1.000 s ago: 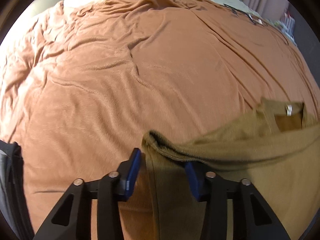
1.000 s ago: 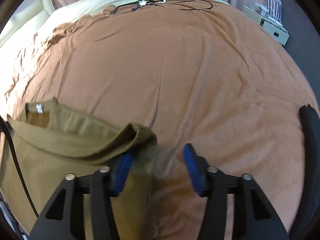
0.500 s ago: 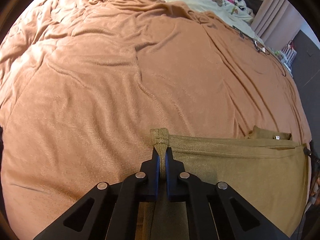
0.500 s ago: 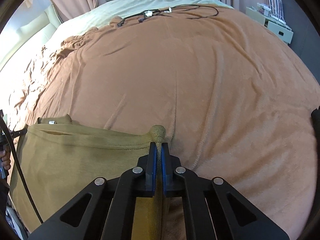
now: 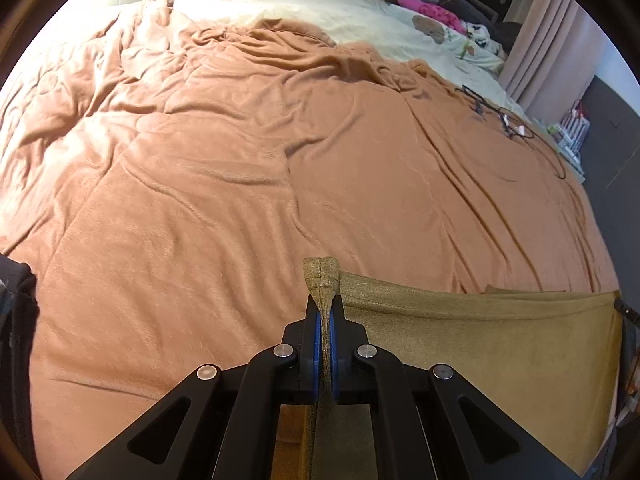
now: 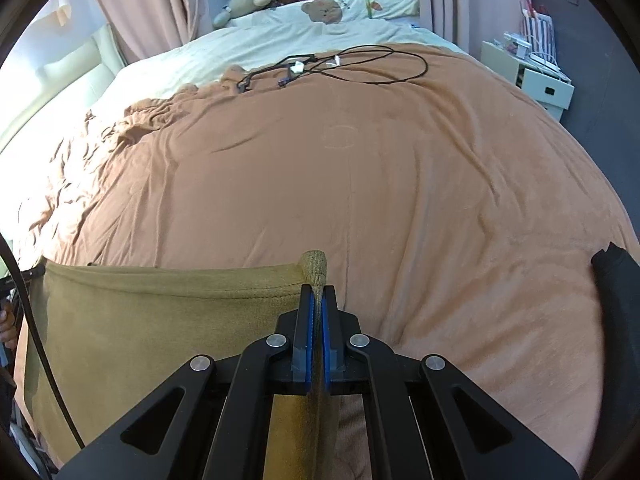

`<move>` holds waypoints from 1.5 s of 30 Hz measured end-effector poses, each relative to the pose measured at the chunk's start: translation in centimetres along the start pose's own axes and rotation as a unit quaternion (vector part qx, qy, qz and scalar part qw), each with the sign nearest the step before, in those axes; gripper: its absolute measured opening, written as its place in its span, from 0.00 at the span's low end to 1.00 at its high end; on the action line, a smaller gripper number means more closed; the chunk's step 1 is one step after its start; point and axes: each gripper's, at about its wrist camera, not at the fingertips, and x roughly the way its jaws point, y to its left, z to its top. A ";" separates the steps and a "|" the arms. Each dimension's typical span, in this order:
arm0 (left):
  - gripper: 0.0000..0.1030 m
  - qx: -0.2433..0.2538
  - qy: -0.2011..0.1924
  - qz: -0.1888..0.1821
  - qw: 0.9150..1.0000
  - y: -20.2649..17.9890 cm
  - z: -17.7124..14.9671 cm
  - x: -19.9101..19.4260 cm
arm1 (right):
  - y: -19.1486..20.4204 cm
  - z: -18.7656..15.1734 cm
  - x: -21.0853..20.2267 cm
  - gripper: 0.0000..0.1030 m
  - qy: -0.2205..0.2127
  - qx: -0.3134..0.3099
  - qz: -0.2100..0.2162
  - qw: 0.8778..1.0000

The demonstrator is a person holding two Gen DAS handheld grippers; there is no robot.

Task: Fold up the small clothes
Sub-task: 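Press the folded edge flat and open both grippers, then move both open grippers to the side edge of the folded shirt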

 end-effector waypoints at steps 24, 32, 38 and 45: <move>0.27 0.028 0.048 0.085 0.995 -0.1 0.2 3.1 | -0.7 2.0 4.5 0.64 0.048 0.022 -0.037 0.998; 0.37 0.038 0.028 0.066 0.997 -0.7 -2.4 -1.6 | -0.2 -0.9 -0.3 0.64 0.041 -0.003 -0.008 0.999; 0.37 0.057 0.023 0.048 0.997 -1.9 -5.3 -4.0 | 0.6 -3.4 -3.4 0.61 0.041 -0.032 0.020 0.998; 0.36 0.086 0.017 0.038 0.995 -3.0 -9.1 -5.6 | 1.4 -6.8 -6.0 0.48 0.055 -0.065 0.049 0.995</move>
